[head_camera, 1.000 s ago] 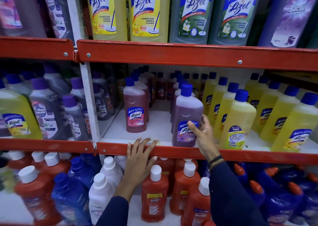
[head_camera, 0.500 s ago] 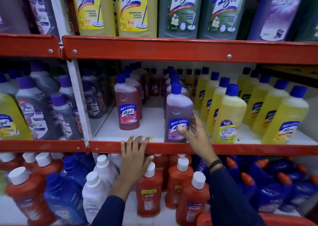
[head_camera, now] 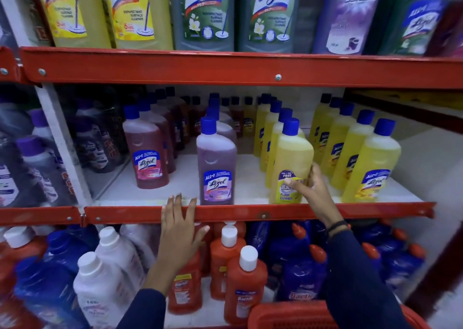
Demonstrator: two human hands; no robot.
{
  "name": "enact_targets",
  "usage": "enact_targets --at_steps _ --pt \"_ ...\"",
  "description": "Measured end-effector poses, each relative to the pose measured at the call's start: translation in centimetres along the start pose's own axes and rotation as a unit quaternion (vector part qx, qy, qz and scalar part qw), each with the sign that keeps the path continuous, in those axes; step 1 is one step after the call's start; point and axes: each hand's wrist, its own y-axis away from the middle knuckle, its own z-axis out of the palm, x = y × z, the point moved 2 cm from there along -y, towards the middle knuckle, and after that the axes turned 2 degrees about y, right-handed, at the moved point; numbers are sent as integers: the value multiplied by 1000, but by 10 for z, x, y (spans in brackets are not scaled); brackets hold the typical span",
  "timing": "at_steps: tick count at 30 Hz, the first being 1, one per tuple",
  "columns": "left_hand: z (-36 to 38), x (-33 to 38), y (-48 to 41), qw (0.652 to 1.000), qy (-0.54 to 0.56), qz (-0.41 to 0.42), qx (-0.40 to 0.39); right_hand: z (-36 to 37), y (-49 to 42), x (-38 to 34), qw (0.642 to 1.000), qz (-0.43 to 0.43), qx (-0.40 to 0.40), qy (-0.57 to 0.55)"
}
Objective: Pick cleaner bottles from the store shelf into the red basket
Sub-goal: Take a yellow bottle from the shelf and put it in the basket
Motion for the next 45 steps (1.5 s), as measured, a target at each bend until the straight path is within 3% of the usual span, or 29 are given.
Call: enact_targets --at_steps 5,14,18,23,32,42,45 --pt "-2 -1 1 1000 -15 4 -4 -10 -15 4 999 -12 -15 -33" --pt "-2 -2 2 1000 -8 -2 -18 0 22 -50 982 -118 101 -108" --pt "-4 0 2 1000 -5 -4 -26 13 65 -71 969 -128 210 -22" --pt "-7 -1 3 999 -9 2 -33 39 118 -80 905 -124 353 203" --pt "-10 -5 5 999 8 19 -38 70 163 -67 846 -127 391 340" --pt "-8 -7 6 999 17 27 -39 77 170 -60 822 -145 406 371" --pt "-8 -7 5 998 46 32 -37 75 170 -65 841 -143 401 334"
